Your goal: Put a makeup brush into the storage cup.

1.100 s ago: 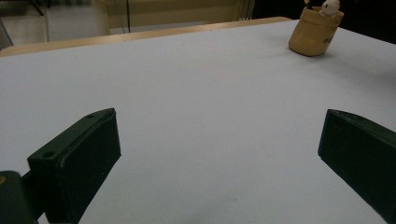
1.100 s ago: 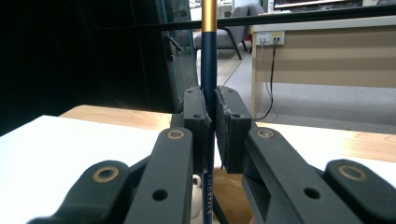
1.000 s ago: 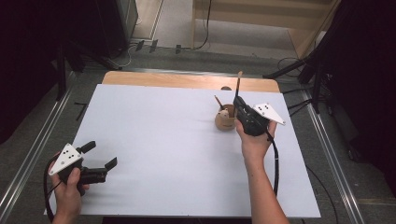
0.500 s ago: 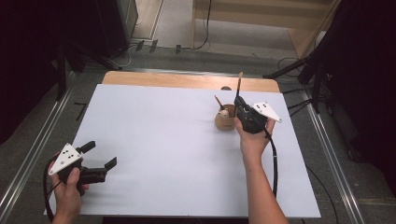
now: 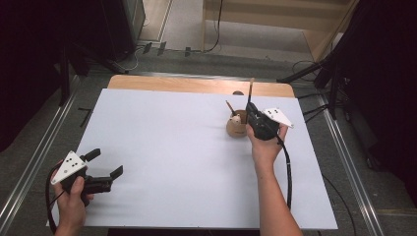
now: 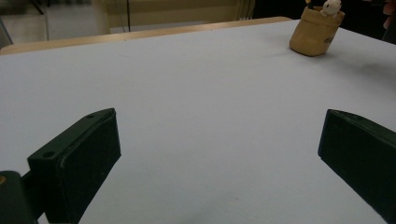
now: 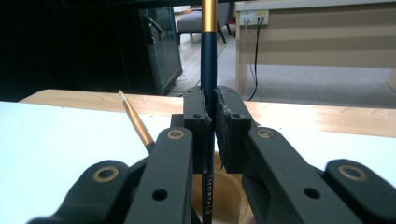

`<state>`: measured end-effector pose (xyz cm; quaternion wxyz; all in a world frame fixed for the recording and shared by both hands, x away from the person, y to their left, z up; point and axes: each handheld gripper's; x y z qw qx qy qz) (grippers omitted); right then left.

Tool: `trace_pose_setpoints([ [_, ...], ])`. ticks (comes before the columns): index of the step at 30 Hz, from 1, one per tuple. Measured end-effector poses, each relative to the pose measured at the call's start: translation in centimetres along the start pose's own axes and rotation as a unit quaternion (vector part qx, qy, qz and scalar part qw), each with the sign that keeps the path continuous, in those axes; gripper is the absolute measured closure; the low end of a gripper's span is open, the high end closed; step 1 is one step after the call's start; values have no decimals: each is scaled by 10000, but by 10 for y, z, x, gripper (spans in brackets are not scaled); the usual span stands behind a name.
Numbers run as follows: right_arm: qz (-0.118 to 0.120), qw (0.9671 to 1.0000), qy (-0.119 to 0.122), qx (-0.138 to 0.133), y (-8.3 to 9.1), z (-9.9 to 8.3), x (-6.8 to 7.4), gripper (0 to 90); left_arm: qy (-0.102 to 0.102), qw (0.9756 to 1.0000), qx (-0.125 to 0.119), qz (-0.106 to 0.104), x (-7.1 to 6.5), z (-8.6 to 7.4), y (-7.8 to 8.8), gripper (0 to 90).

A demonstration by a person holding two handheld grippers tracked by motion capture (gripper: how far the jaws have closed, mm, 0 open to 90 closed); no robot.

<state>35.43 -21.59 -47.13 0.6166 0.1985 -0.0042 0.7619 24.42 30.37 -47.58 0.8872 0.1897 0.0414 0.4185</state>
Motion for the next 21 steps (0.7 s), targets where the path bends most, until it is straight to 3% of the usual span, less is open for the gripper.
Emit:
trace_pose_setpoints([
  [21, -197, 9995, -69, 246, 1, -15, -13, 846, -20, 10000, 20, -19, -1, 0, -1, 0],
])
Point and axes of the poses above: each handheld gripper's, and its own axes: y roughly backward along the jaws, z roughly out of its top, x roughly to its left, and after that the axes turned 9 degrees about -y, right-handed
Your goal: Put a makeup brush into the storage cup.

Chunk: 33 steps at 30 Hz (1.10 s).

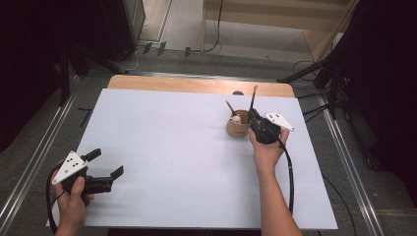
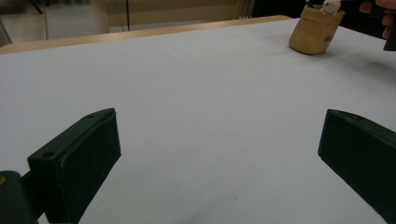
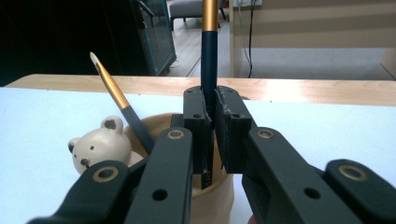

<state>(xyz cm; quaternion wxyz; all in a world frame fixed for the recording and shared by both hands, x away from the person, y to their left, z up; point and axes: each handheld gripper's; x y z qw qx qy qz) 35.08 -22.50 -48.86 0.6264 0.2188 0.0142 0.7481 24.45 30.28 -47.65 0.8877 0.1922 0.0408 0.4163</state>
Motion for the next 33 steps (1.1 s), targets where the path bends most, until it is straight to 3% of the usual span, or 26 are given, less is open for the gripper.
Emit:
trace_pose_setpoints([
  [14, -9, 9996, 193, 221, 0, -8, 3, 843, -10, 10000, 3, 6, 0, 0, 0, 0],
  [17, 56, 9996, 142, 228, 1, -7, 3, 833, -4, 10000, -6, 0, 0, 0, 0, 0],
  [20, 93, 9996, 118, 220, 3, -6, 3, 707, -6, 10000, 6, 7, 0, 0, 0, 0],
  [27, 216, 9996, -49, 159, 14, 0, -1, 511, -8, 10000, 1, 5, 0, 0, 0, 0],
  [30, 236, 9996, 23, 163, 20, 0, -1, 408, 10, 10000, -12, 0, 0, 0, 0, 0],
  [33, 240, 9993, 136, 241, 29, -1, 1, 248, 16, 10000, -4, 4, 0, 0, 0, 0],
])
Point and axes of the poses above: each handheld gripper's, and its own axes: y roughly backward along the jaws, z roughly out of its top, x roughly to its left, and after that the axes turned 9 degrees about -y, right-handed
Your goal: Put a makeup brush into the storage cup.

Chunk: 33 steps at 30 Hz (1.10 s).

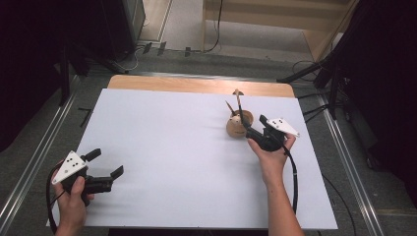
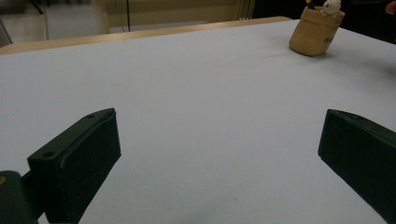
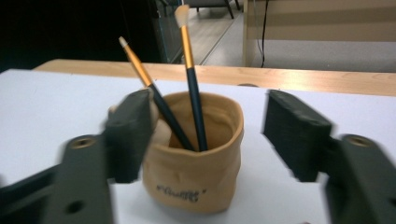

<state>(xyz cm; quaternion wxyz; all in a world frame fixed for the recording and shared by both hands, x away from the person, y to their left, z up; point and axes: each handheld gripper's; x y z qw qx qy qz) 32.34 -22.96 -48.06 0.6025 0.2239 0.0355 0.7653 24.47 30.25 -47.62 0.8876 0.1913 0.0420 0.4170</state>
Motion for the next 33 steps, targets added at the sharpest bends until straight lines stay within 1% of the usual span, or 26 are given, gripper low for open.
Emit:
trace_pose_setpoints([
  [1, -35, 10000, -39, 34, 3, -1, 2, 157, 7, 10000, -6, 3, 0, 0, -1, 0],
  [2, -61, 9998, -137, 132, 6, -1, 3, 102, -9, 10000, -5, 9, -1, 0, -1, 0],
  [4, 59, 9993, -166, 327, 11, -2, 2, 0, -36, 10000, 15, 17, -1, 2, -2, 0],
  [5, 156, 9993, -44, 323, 15, -4, 1, 0, -36, 10000, 15, 26, -1, 2, -2, 0],
  [7, 274, 9991, 76, 317, 21, -6, 1, 0, -23, 10000, 2, 26, -2, 2, -4, 0],
  [8, 277, 9991, 121, 298, 23, -6, 1, 0, -60, 10000, 45, 29, -2, 2, -4, 0],
  [10, 304, 9989, 178, 293, 28, -8, 2, 0, -71, 10000, 69, 2, -2, 2, -5, 0],
  [12, 353, 9989, 179, 249, 34, -9, 2, 0, -72, 10000, 28, 5, -3, 2, -6, 0],
  [15, 432, 9987, 173, 215, 41, -12, 2, 0, -142, 9999, 58, -8, -4, 2, -7, 0],
  [19, 513, 9984, 176, 182, 50, -15, 2, 0, -106, 9999, 70, 19, -3, 1, -7, 0],
  [21, 537, 9982, 196, 173, 53, -16, 1, 0, -123, 9999, 78, 27, -2, 0, -7, 0],
  [24, 569, 9982, 163, 136, 59, -17, 0, 0, -150, 9998, 110, 41, -3, -1, -6, 0],
  [26, 621, 9979, 126, 114, 64, -19, -1, 0, -147, 9998, 88, 38, -3, -1, -5, 0],
  [28, 612, 9979, 174, 128, 67, -20, -2, 0, -165, 9998, 115, 45, -4, -2, -4, 0],
  [33, 615, 9980, 99, 91, 77, -27, -8, 0, -145, 9998, 113, 42, -3, -2, -3, 0],
])
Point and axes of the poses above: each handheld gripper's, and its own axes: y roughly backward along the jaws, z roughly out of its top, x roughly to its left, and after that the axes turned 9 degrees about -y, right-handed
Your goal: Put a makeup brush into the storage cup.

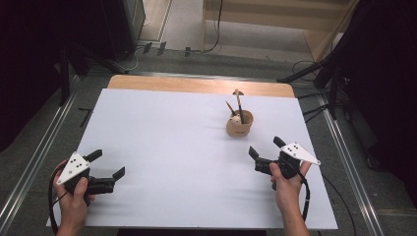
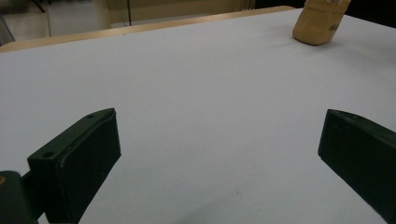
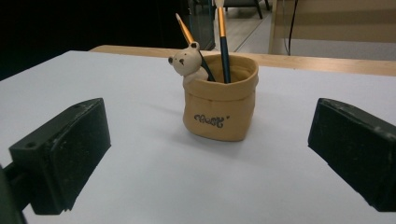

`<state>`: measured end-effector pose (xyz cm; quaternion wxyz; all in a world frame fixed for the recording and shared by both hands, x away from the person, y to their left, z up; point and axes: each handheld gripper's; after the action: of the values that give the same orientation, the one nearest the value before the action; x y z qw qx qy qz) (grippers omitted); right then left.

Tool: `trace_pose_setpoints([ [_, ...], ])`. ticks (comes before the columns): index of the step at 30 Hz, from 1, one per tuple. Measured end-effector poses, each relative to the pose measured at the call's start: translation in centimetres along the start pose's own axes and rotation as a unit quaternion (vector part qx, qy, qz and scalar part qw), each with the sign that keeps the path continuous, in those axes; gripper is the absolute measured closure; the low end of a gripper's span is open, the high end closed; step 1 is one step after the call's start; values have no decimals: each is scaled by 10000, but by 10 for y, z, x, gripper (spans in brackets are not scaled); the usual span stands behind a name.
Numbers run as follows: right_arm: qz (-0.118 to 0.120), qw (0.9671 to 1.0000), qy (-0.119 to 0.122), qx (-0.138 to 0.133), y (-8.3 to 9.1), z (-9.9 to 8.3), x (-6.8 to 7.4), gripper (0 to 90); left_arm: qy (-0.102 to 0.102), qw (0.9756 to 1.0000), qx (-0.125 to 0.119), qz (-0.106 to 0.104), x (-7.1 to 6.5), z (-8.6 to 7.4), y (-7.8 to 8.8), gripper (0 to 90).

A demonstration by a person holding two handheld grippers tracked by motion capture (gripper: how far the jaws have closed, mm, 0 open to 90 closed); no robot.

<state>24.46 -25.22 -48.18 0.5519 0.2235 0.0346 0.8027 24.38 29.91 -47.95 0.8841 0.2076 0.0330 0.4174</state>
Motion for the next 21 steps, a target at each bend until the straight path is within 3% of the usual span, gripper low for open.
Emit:
trace_pose_setpoints([
  [21, -269, 9995, -12, -135, 50, -17, -28, 0, -46, 10000, 6, -40, -4, 2, -3, 0],
])
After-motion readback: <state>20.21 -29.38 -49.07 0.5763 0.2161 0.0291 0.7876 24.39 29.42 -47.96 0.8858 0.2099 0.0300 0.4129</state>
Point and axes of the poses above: each handheld gripper's, and its own axes: y roughly backward along the jaws, z roughly out of its top, x roughly to its left, and after that the axes turned 9 degrees about -y, right-handed
